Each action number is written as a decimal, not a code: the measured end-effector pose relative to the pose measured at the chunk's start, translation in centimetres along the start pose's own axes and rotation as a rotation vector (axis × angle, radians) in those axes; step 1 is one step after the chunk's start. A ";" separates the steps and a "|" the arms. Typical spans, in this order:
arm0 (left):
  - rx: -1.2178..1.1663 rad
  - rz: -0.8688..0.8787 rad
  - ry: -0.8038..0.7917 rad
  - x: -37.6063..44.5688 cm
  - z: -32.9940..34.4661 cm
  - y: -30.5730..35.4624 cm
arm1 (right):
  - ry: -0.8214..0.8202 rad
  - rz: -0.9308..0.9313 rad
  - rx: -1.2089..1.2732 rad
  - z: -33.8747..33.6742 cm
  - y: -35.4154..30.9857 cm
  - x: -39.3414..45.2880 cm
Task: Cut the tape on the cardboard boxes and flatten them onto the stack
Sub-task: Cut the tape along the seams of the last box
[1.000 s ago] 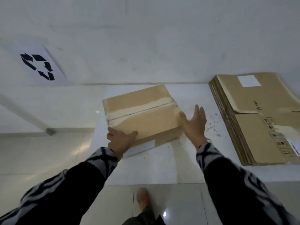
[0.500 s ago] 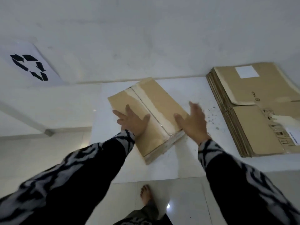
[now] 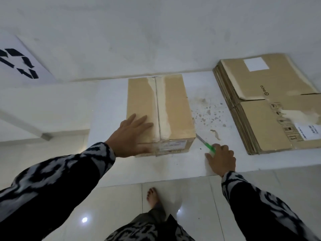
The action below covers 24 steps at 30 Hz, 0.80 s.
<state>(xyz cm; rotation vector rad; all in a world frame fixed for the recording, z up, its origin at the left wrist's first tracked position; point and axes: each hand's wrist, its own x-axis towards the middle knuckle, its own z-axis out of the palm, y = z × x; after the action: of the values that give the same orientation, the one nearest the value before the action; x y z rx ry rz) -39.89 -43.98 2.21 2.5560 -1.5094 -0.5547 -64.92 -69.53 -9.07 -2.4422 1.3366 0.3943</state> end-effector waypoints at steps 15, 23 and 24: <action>-0.193 0.007 0.177 -1.0 2.6 2.0 | 0.052 -0.247 0.682 -7.0 -7.4 -13.9; -0.292 0.000 0.325 -1.2 4.0 2.6 | 0.081 -0.329 0.288 -5.4 -9.7 -14.8; -0.293 0.000 0.328 -1.2 4.1 2.6 | 0.090 -0.328 0.283 -5.4 -9.9 -14.8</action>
<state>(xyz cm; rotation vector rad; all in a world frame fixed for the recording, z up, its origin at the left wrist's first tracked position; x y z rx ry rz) -44.03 -43.87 -0.52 2.2860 -1.2183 -0.3082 -63.76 -55.53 3.08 -2.3978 0.9242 0.0119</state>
